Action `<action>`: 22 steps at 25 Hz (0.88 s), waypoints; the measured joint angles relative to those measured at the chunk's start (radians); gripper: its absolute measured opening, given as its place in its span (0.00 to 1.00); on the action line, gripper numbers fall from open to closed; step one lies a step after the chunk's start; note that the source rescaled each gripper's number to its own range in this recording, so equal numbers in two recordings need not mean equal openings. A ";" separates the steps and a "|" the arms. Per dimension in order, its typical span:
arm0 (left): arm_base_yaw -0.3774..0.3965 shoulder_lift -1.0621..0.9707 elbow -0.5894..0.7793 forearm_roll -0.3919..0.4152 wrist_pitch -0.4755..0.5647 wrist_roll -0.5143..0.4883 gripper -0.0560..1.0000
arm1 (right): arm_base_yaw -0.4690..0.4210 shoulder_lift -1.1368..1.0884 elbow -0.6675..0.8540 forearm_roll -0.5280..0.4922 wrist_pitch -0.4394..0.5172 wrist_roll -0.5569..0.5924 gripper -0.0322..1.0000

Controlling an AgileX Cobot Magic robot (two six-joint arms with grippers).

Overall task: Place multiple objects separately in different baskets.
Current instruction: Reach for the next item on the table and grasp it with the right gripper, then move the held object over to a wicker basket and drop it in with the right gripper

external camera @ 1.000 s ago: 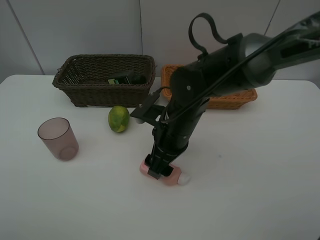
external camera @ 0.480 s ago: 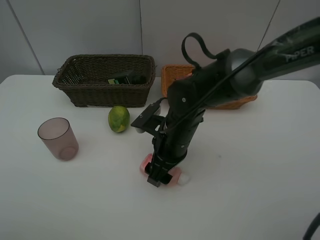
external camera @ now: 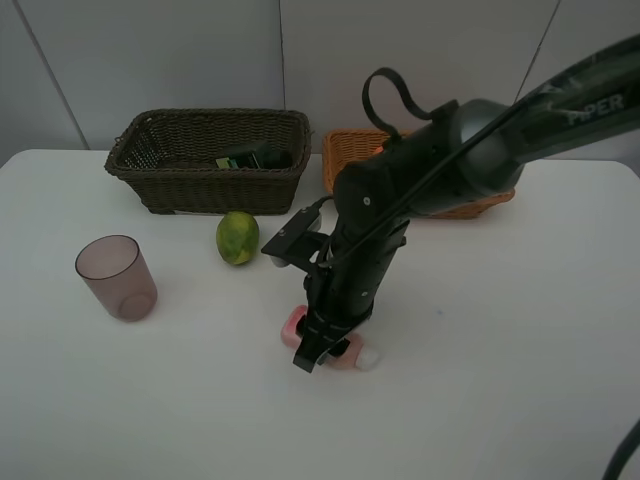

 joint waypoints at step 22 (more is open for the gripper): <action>0.000 0.000 0.000 0.000 0.000 0.000 1.00 | 0.000 -0.016 -0.011 0.000 0.037 0.000 0.27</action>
